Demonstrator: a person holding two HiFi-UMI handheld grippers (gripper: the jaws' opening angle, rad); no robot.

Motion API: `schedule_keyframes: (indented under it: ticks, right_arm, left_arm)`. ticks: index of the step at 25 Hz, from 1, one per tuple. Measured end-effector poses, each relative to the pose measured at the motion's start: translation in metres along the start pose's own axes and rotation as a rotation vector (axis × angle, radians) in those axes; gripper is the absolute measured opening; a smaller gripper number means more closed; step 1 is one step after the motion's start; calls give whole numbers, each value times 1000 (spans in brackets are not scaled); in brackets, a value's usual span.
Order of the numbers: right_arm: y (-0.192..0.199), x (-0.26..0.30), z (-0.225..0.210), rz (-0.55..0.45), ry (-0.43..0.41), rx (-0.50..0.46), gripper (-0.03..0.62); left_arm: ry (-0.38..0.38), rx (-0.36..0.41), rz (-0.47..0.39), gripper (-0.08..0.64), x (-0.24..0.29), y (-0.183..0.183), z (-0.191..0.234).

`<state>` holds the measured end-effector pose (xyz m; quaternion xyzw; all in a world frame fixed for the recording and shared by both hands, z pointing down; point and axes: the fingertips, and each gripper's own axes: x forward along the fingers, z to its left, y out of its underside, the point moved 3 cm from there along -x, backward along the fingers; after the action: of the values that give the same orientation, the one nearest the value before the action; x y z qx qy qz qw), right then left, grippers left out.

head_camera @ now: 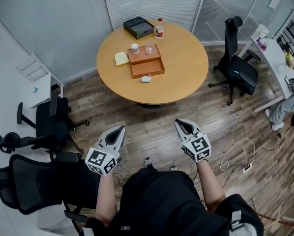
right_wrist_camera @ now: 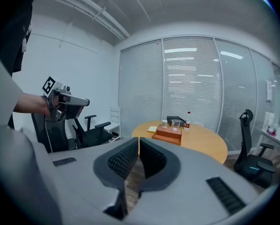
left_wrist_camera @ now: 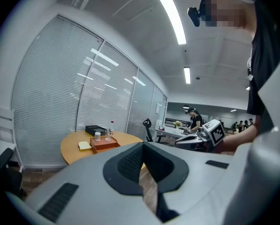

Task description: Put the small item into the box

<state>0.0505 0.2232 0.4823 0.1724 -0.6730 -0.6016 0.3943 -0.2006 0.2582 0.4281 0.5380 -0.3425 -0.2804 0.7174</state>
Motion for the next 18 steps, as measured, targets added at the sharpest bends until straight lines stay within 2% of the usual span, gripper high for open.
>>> schedule_keyframes:
  ticks: [4, 13, 18]
  right_arm:
    - [-3, 10, 6, 8, 32, 13, 9]
    - [-1, 26, 17, 32, 25, 15, 9]
    - [-1, 40, 20, 28, 0, 16, 8]
  left_arm:
    - [17, 5, 6, 6, -3, -5, 18]
    - [10, -18, 14, 6, -14, 2, 37]
    - [-23, -29, 13, 6, -26, 6, 45]
